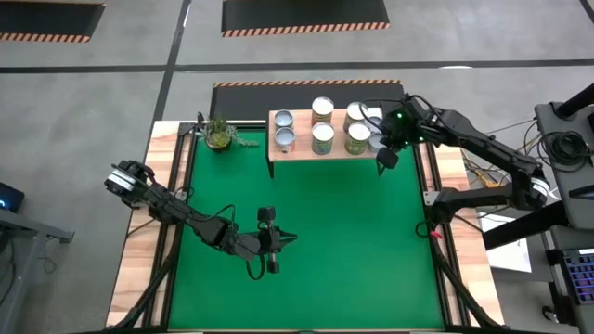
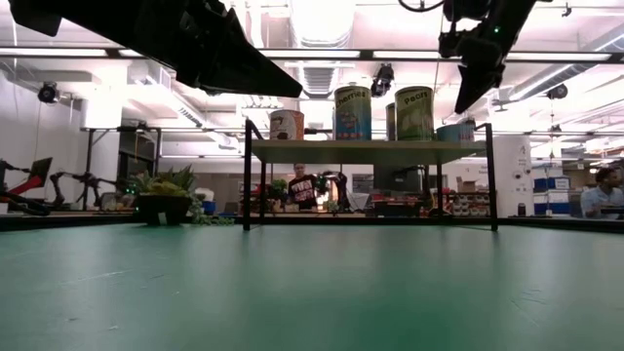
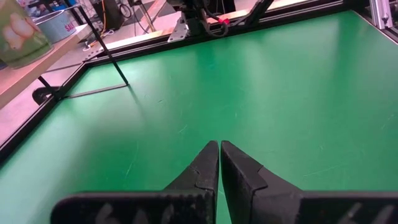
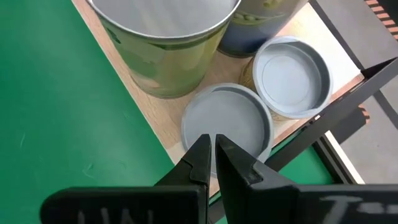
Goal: Pick and place cans onto a shelf
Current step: Put the blue tuna can on the shelf
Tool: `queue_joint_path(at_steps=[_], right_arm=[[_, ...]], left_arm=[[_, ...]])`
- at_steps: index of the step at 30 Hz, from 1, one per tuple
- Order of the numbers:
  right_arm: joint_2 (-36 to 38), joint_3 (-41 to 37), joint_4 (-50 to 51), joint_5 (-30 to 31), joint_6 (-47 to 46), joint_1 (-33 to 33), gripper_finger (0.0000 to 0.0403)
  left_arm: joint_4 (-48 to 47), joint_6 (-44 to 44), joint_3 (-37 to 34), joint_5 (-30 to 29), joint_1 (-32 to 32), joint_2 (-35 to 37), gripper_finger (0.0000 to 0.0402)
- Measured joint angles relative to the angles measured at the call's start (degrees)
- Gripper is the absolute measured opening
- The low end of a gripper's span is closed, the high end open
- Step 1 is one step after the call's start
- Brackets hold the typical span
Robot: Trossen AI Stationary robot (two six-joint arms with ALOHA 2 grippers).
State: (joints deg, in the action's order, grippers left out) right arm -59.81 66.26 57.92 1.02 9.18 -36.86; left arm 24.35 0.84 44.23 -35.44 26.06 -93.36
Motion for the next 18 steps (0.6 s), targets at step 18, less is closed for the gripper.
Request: queue_joint_path(at_steps=[18], right_arm=[[-3.01, -3.67, -4.00, 1.24, 0.47, -0.17, 0.0012]], left_arm=[[0.00, -0.02, 0.00, 0.00, -0.01, 0.00, 0.0000]])
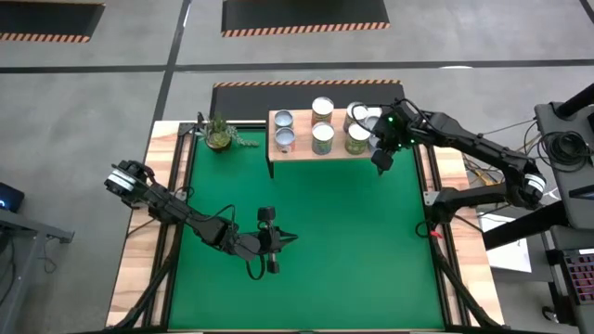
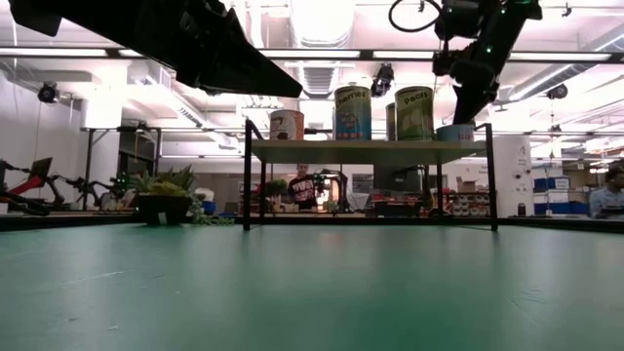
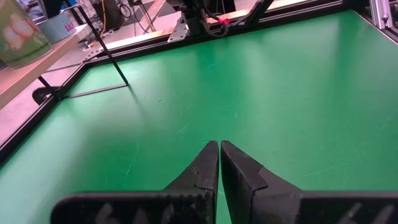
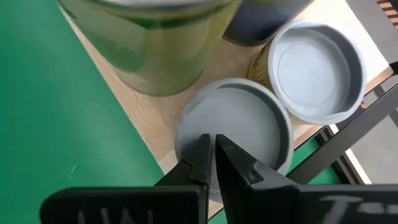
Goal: Pick and place cans onto a shelf
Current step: Put the blue tuna can on the shelf
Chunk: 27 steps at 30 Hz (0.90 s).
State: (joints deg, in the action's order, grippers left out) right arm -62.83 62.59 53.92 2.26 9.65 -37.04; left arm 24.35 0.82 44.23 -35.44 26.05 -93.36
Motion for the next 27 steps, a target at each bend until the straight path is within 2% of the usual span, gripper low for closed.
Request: queue_joint_path(at_steps=[15, 20, 27], right_arm=[[0.24, -0.77, -2.09, 0.26, -1.77, 0.00, 0.0012], [0.22, -0.77, -2.25, -2.28, -2.86, 0.01, 0.0012], [0.24, -0.77, -2.24, -2.41, -3.76, 0.02, 0.0012]], left_arm=[[-0.01, -0.02, 0.00, 0.00, -0.01, 0.00, 0.0000], [-0.01, 0.00, 0.00, 0.00, -0.01, 0.00, 0.0000], [-0.01, 0.00, 0.00, 0.00, -0.01, 0.00, 0.0000]])
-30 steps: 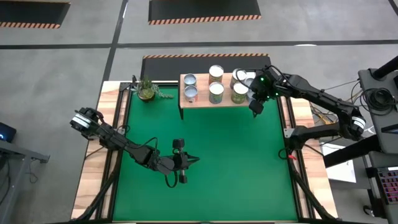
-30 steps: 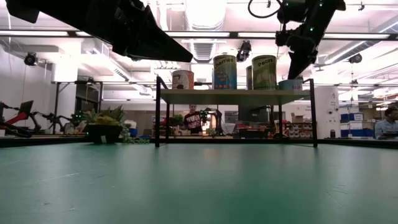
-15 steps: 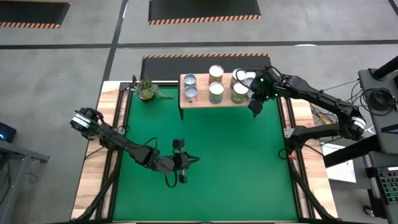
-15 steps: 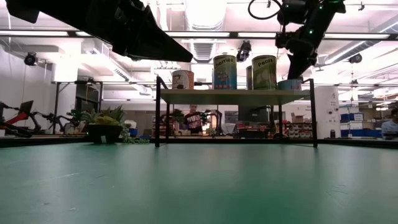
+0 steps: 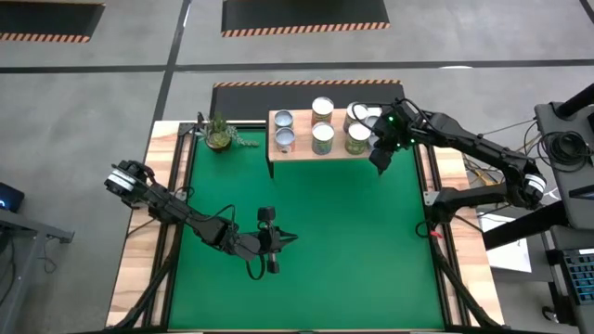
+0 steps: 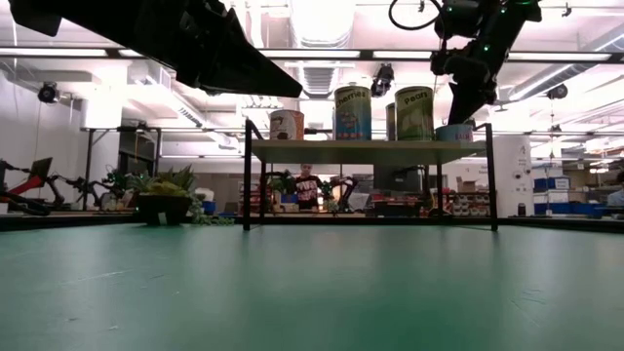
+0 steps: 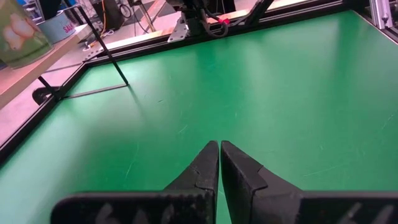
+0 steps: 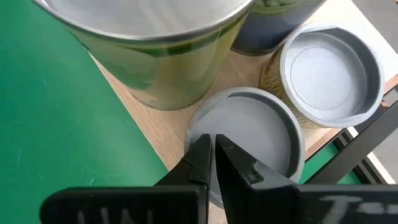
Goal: Pick and place cans onto a shelf
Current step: Put the blue tuna can on the shelf
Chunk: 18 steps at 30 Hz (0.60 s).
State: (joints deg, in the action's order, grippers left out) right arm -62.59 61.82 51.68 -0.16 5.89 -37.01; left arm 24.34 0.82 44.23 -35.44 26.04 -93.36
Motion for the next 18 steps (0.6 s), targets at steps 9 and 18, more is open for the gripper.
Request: queue_joint_path(at_steps=[9, 18], right_arm=[[-0.02, -0.02, -0.13, -3.30, -0.96, 0.00, 0.0012], [1.92, 1.31, -0.05, -2.77, -0.96, 0.00, 0.0012]], left_arm=[[0.02, -0.02, 0.00, 0.00, 0.01, 0.00, 0.0000], [0.02, -0.02, 0.00, 0.00, 0.00, 0.00, 0.0000]])
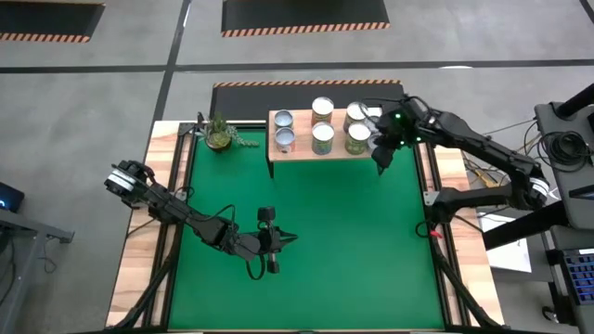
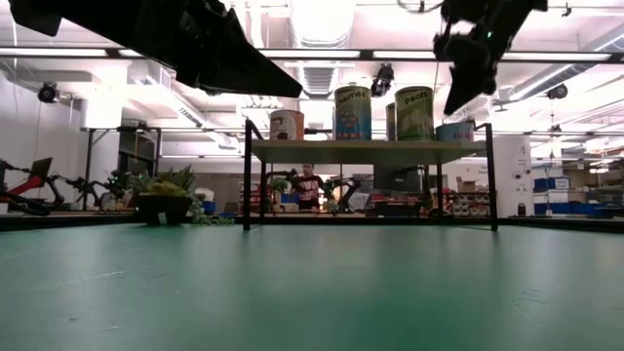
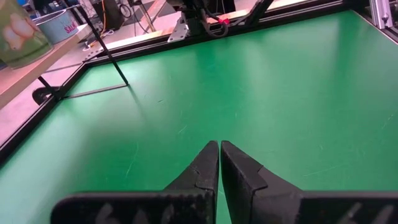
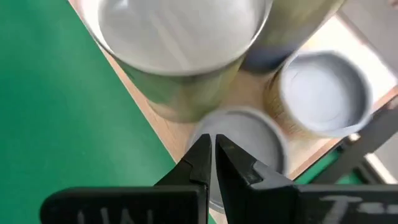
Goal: Pick and place cans onto a shelf
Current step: Put the blue tuna can on the shelf, then return to Home Position
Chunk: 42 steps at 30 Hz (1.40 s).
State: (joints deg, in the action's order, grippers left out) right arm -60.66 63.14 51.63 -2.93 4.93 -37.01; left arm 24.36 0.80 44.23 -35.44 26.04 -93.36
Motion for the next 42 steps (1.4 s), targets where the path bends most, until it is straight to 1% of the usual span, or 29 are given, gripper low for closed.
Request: queue_joint_path(at_steps=[5, 8, 11, 15, 18, 21, 25, 27, 30, 35, 38, 42], right_arm=[[4.97, 1.44, -0.15, -0.63, -0.50, 0.02, 0.0012], [9.55, 0.20, -0.89, -3.68, -0.57, 0.98, 0.0012], [15.11, -3.10, -4.43, -7.25, -0.77, 3.12, 0.0012], [22.50, -9.33, -11.83, -10.70, -2.36, 7.55, 0.0012], [27.31, -14.78, -18.79, -11.25, -2.36, 11.68, 0.0012], [31.99, -21.97, -28.72, -11.25, -2.14, 16.03, 0.0012], [36.66, -31.39, -40.70, -11.25, 0.17, 21.44, 0.0012], [38.11, -35.15, -44.71, -11.25, 2.33, 23.48, 0.0012], [39.45, -39.28, -47.03, -11.23, 6.75, 26.07, 0.0012], [40.33, -42.99, -49.78, -11.03, 8.44, 27.43, 0.0012], [40.62, -44.57, -52.51, -11.00, 9.35, 27.43, 0.0012], [40.83, -44.83, -53.37, -9.14, 9.82, 27.41, 0.0012]], left_arm=[[-0.29, -0.04, 0.00, 0.02, 0.23, 0.40, 0.0000], [-0.20, -1.15, 0.00, 0.00, 0.82, 2.40, 0.0000], [-0.70, -3.62, 0.00, 0.59, 1.60, 5.06, 0.0000], [-2.82, -6.06, 0.00, 3.98, 1.68, 9.27, 0.0000], [-3.09, -7.90, 0.00, 6.44, 1.46, 11.58, 0.0000], [-3.15, -10.93, 0.00, 6.60, 1.28, 13.01, 0.0000], [-3.94, -11.82, 0.00, 6.75, 0.69, 14.28, 0.0000], [-5.98, -11.88, 0.00, 6.66, 0.62, 14.69, 0.0000], [-9.04, -11.89, -0.30, 6.66, 0.40, 14.88, 0.0000], [-9.38, -11.30, -2.73, 6.62, -0.46, 15.73, 0.0000], [-7.26, -10.21, -6.40, 6.66, -1.32, 17.81, 0.0000], [0.89, -8.47, -13.31, 6.62, -2.74, 21.79, 0.0000]])
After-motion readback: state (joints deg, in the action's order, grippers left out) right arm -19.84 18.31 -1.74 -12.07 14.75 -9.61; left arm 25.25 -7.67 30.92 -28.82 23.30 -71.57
